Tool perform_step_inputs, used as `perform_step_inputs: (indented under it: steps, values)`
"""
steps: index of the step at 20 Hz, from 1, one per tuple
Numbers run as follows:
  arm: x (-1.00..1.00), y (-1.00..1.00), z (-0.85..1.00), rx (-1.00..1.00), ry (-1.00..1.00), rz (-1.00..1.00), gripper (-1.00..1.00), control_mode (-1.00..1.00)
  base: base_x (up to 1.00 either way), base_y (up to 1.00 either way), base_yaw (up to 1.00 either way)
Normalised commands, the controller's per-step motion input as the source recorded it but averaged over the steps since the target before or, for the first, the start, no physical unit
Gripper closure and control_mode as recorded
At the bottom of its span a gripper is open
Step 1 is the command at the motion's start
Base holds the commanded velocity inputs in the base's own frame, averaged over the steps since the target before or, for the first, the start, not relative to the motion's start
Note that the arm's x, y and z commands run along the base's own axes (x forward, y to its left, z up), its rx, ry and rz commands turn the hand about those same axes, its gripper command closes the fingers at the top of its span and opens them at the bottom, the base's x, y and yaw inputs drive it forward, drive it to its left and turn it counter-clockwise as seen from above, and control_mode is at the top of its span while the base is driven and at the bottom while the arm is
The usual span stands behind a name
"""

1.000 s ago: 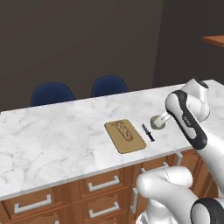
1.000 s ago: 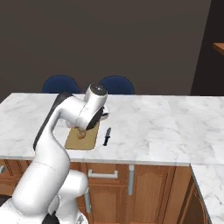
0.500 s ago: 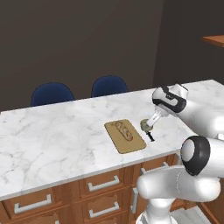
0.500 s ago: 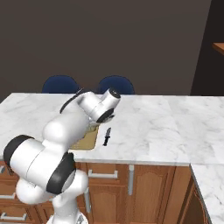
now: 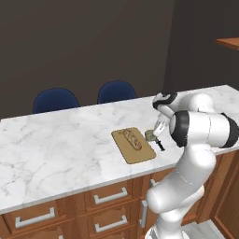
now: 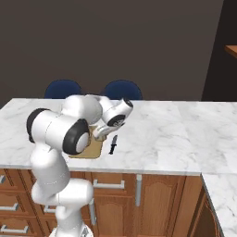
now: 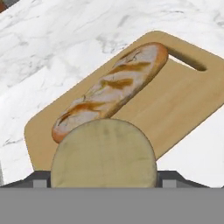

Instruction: Retrieve the sausage and cheese from the fridge and place them on the cutting board on the counter.

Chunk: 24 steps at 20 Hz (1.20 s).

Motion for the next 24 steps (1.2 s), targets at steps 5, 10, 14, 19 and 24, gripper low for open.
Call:
perform_step_inputs:
  steps: [5,10,14,19,24]
  values:
    - [0.35,0.00,-0.38,0.06,0.00,0.08,1.00,-1.00,0.00,0.00,0.00]
    - [0.42,0.01,-0.09,0.08,-0.05,0.02,1.00,-1.00,0.00,0.00,0.00]
    - [0.36,0.01,-0.01,0.02,-0.07,0.02,1.00,-1.00,0.00,0.00,0.00]
    - [0.03,0.16,-0.10,0.00,-0.07,0.04,1.00,-1.00,0.00,0.00,0.00]
    - [0.00,0.31,-0.01,0.00,-0.10,0.04,1.00,-1.00,0.00,0.00,0.00]
